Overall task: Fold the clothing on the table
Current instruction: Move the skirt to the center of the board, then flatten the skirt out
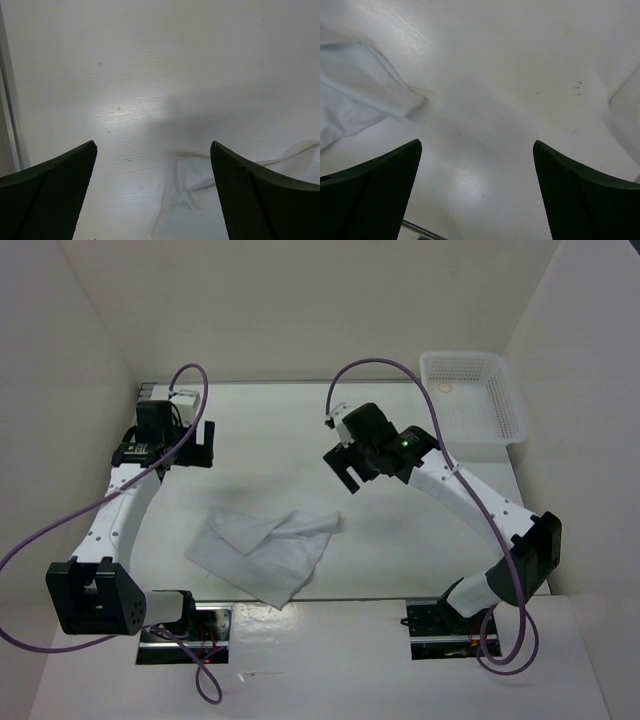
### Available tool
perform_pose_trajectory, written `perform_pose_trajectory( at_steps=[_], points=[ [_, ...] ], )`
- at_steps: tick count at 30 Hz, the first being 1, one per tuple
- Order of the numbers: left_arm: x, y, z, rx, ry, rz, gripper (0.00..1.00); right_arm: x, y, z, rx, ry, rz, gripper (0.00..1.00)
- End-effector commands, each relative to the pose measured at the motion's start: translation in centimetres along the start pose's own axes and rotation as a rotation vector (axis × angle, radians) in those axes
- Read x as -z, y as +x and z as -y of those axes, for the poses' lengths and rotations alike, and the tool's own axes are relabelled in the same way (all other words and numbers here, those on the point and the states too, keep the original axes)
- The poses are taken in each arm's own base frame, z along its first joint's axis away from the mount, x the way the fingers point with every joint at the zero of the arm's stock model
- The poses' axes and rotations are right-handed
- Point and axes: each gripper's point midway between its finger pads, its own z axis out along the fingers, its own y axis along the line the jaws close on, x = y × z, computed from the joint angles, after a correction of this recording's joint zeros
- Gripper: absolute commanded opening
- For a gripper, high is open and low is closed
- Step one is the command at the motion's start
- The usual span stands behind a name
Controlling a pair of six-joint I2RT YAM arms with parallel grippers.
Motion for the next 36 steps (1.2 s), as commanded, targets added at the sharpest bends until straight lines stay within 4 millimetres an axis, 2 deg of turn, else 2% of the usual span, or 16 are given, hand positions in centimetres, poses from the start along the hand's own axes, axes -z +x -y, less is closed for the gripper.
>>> perform_pose_trajectory(
  at_steps=[1,4,5,6,7,9,11,12,15,16,18,19,24,29,34,36],
  points=[
    [3.1,-1.5,1.6,-0.102,0.094,0.116,1.00,2.0,-1.2,-0.3,0.006,-0.050,0.096,0.96],
    [6.1,-1.2,3.7,-0.233,0.121,0.200,1.00,2.6,-0.5,-0.4,0.013,-0.058,0.111,0.96],
    [6.8,-1.0,3.8,-0.250,0.112,0.220,1.00,3.1,-0.3,-0.5,0.010,-0.065,0.131,0.96],
    [8.6,-1.3,3.5,-0.254,0.078,0.275,1.00,3.2,-0.1,-0.5,0.009,-0.065,0.133,0.96],
    [9.0,-0.8,3.5,-0.282,0.071,0.285,1.00,3.4,0.2,-0.5,0.008,-0.064,0.142,0.96],
    [11.4,-1.4,2.7,-0.276,0.019,0.352,1.00,3.3,0.5,-0.4,0.007,-0.054,0.142,0.97],
    [12.5,-1.1,2.1,-0.270,-0.017,0.374,1.00,3.3,0.7,-0.4,-0.005,-0.054,0.148,0.97],
    [13.9,-1.3,1.9,-0.251,-0.030,0.418,1.00,3.4,1.0,-0.4,-0.005,-0.055,0.146,0.97],
    [14.4,-0.4,1.9,-0.186,-0.033,0.401,1.00,3.3,1.5,-0.1,-0.021,-0.057,0.149,0.97],
    [15.1,-0.8,1.9,-0.176,-0.033,0.410,1.00,3.3,1.5,-0.1,-0.021,-0.057,0.149,0.97],
    [14.3,0.3,2.7,-0.143,0.019,0.334,1.00,3.1,2.2,-0.1,-0.037,-0.065,0.137,0.97],
    [13.8,0.7,3.0,-0.127,0.034,0.305,1.00,3.4,2.0,0.7,-0.058,-0.054,0.154,0.97],
    [11.3,1.9,4.9,-0.108,0.139,0.185,1.00,3.6,3.3,1.5,-0.121,-0.082,0.188,0.98],
    [9.8,1.6,4.5,-0.077,0.144,0.163,1.00,3.2,5.6,2.1,-0.162,-0.081,0.186,0.98],
    [7.4,2.6,5.3,-0.104,0.201,0.075,1.00,4.4,5.6,2.5,-0.183,-0.087,0.244,0.98],
    [6.0,3.5,5.3,-0.120,0.207,0.021,1.00,4.8,5.4,3.3,-0.192,-0.071,0.279,0.98]
  ],
)
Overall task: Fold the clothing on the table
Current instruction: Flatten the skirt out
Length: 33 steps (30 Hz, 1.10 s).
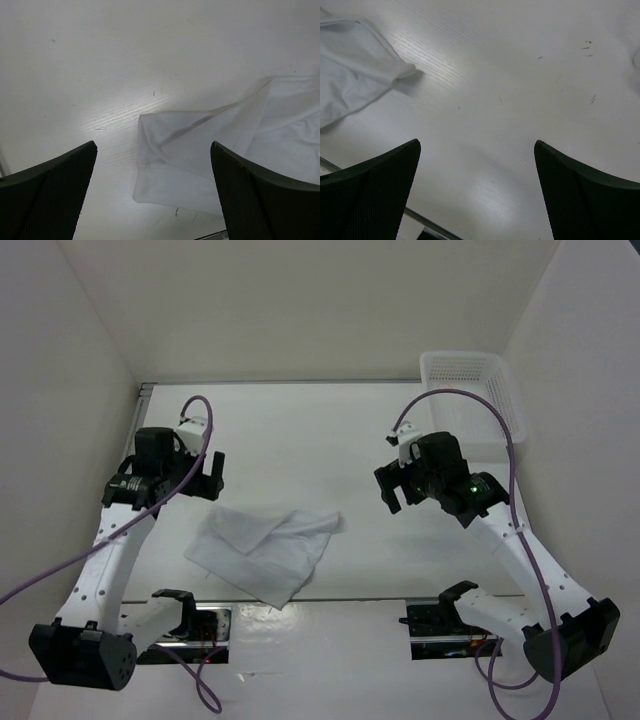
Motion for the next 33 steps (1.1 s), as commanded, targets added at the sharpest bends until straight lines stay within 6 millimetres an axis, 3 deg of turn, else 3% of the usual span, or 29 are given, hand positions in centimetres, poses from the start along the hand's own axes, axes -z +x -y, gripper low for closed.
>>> perform_pose_trajectory(
  at_steps=[1,5,10,15,19,20,23,27,33],
  points=[
    [-1.5,0.6,0.5,-0.008,0.051,-0.040,1.00,0.8,-2.1,0.3,-0.019,-0.024,0.122,0.98],
    [-2.7,1.2,1.6,-0.085,0.101,-0.072,1.00,1.3,-2.2,1.3,-0.032,-0.002,0.140,0.98],
    [-2.8,2.4,2.7,-0.325,0.139,-0.094,1.00,1.1,-2.0,1.7,-0.048,0.016,0.138,0.98],
    [-1.0,3.0,1.0,-0.617,0.037,-0.088,1.00,0.9,-1.8,2.3,-0.062,0.030,0.128,0.98],
    [0.6,3.5,1.4,-0.832,0.039,-0.013,1.00,1.0,-1.7,2.6,-0.069,0.040,0.127,0.98],
    [0.2,4.8,1.6,-0.867,0.075,-0.072,0.95,1.0,-1.6,3.0,-0.078,0.050,0.126,0.98],
    [-0.6,6.5,1.9,-0.929,0.109,-0.117,0.92,1.0,-1.6,3.3,-0.085,0.059,0.126,0.98],
    [-1.5,8.0,3.5,-0.950,0.190,-0.123,0.92,0.4,-1.1,3.8,-0.101,0.060,0.099,0.98],
    [-3.9,12.0,5.9,-0.975,0.346,-0.222,0.92,-0.1,-0.7,4.4,-0.117,0.071,0.077,0.98]
  ],
)
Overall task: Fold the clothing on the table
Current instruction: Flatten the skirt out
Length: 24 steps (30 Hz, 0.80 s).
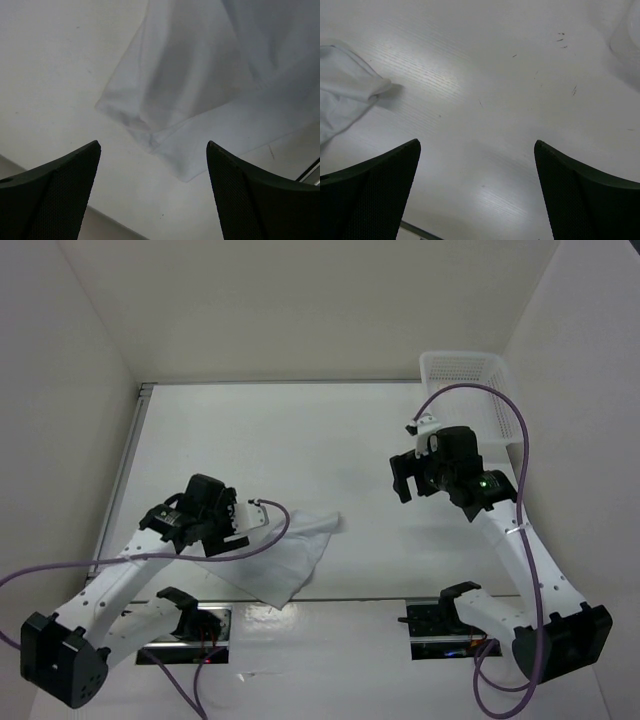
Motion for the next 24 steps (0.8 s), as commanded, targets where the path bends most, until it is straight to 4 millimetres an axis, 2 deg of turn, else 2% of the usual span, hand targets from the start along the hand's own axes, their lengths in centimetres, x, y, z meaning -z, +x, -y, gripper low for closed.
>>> perform_pose_trajectory(
  at_steps=[1,7,17,20,24],
  points=[
    [-1.7,-1.0,1.8,-0.050,0.114,0.022,0.92,-0.6,-0.6,0.8,-0.013,0.016,0.025,0.98],
    [-3.7,-1.6,3.6,-0.059,0.268,0.000,0.90,-0.7,-0.3,1.4,-0.026,0.029,0.015,0.98],
    [-5.5,-2.2,5.0,-0.080,0.317,0.010,0.87,-1.0,-0.2,1.4,-0.027,0.028,0.006,0.98],
    [-5.9,-2.1,5.2,-0.072,0.312,0.014,0.83,-1.0,-0.2,1.4,-0.027,0.028,0.006,0.98],
    [-6.5,-1.9,5.4,-0.061,0.314,0.010,0.71,-1.0,-0.2,1.4,-0.027,0.028,0.006,0.98]
  ],
)
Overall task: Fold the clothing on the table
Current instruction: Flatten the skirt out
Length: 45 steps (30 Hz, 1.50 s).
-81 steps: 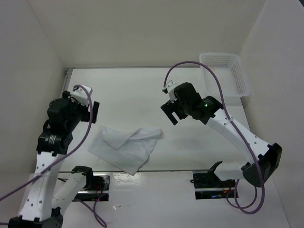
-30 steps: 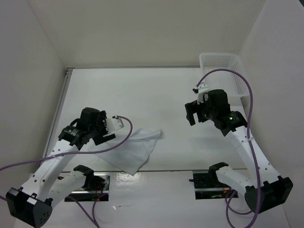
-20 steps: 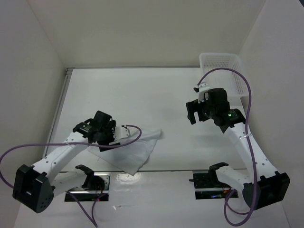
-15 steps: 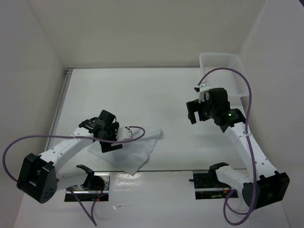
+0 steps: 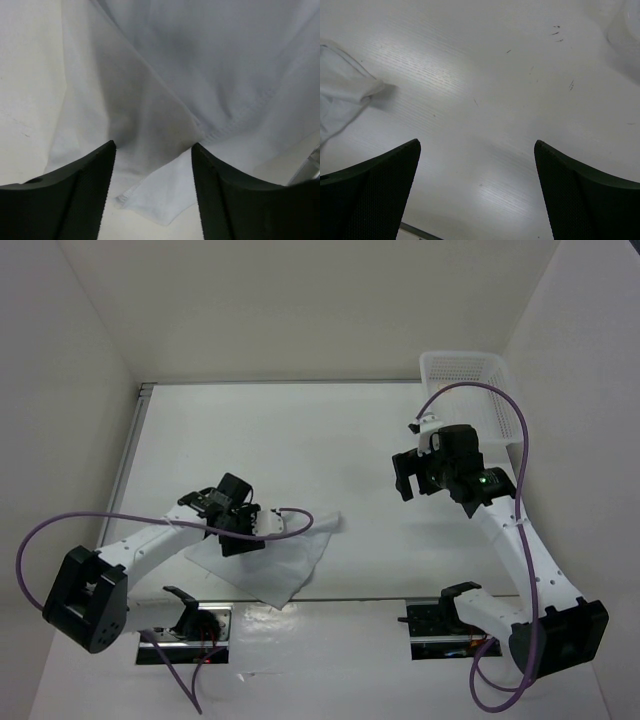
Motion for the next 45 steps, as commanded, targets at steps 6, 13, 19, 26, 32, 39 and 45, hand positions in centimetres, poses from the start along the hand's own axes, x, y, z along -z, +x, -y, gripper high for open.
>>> perform_pose_trajectory(
  at_steps=[6,13,19,26,32,39,45],
  points=[
    [-2.2,0.1,1.6,0.020,0.109,-0.001,0.44,-0.3,-0.7,0.5,0.001,0.017,0.034,0.98],
    [-1.6,-1.9,-1.0,0.061,0.044,0.026,0.14,-0.3,-0.7,0.5,0.001,0.017,0.034,0.98],
    [1.8,-4.8,-6.6,0.159,-0.099,0.121,0.14,-0.1,-0.9,0.4,-0.007,0.018,0.043,0.98],
    [4.2,-4.5,-12.7,0.356,-0.233,0.192,0.20,0.0,-0.8,0.7,-0.013,0.025,0.043,0.98],
    [2.6,-1.9,-11.9,0.374,-0.146,0.135,0.38,0.0,-0.8,0.7,-0.013,0.025,0.043,0.98],
    [4.9,-1.7,-8.3,0.228,-0.171,0.142,0.67,0.0,-0.8,0.7,-0.013,0.025,0.043,0.98],
    [6.1,-1.9,-4.7,0.090,-0.137,0.163,0.67,0.0,-0.8,0.7,-0.013,0.025,0.043,0.98]
  ],
)
